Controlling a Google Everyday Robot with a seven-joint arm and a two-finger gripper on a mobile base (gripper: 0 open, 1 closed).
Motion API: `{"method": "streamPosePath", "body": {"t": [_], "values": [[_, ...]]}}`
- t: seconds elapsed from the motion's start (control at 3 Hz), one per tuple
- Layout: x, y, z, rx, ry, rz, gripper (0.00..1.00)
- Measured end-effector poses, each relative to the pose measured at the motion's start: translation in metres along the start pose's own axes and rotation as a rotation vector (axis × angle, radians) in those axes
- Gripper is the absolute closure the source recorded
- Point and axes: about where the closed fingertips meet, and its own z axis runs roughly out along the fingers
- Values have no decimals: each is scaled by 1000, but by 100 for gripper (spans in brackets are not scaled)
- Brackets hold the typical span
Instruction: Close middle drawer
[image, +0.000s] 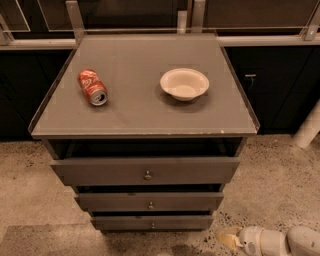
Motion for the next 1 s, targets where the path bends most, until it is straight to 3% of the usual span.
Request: {"method": "streamPosePath", "body": {"t": [1.0], "values": [[-2, -1, 0, 1, -2, -5, 10]]}}
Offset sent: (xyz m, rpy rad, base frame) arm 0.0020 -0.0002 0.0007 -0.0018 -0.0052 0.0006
